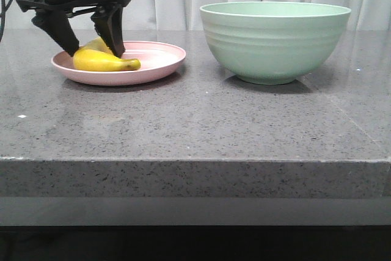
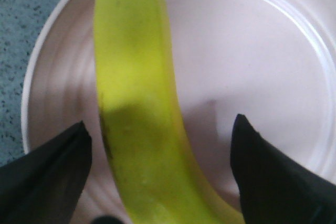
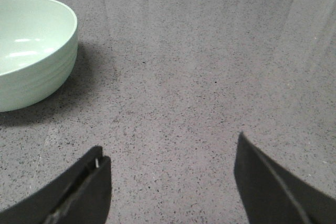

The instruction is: Transfer banana from pink plate to green bowl

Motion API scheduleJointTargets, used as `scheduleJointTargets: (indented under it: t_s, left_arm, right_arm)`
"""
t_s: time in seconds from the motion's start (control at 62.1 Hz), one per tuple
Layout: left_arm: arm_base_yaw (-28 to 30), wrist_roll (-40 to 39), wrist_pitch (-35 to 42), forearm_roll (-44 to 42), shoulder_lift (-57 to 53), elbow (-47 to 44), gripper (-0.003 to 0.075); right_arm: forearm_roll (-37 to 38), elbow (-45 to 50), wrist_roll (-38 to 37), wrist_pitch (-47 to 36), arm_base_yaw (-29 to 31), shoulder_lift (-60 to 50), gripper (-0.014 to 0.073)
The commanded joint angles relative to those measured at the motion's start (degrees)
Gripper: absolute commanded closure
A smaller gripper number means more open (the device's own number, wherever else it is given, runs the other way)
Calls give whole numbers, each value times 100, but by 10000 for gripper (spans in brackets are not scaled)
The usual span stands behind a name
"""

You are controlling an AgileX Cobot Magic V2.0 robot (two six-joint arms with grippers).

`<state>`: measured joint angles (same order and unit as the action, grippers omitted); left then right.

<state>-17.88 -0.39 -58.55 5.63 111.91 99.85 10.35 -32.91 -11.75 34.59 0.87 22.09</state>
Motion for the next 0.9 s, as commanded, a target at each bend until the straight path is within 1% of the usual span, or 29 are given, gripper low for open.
scheduleJointTargets:
  t_s: [0.0,0.177,0.241,0.322,0.419,0.515,0.563,0.74,0.885]
  left_arm:
    - [-45,-66,-12,65,-187,181,195]
    - [-45,-75,-63,65,-132,191,196]
    - [-45,-75,-77,65,-132,191,212]
    - [-45,-75,-87,65,-132,191,273]
    - [-45,-75,-87,65,-132,191,396]
    - [-45,-75,-87,65,-132,191,491]
    - [-45,-75,-87,65,-132,195,521]
    - [-45,-62,-407,65,-132,485,573]
    - [-45,-62,-644,147,-155,993,585]
  right_arm:
    - [28,-186,23,-419,11,106,78]
    - [29,-186,23,-414,11,106,78]
    - [29,-186,23,-414,11,106,78]
    - [29,-186,23,-414,11,106,78]
    - [29,-186,23,-414,11,106,78]
    - [29,-186,23,-414,11,106,78]
    - [29,-186,23,-414,11,106,78]
    - [29,-186,23,-414,11,106,78]
    - [29,-186,23,-426,11,106,78]
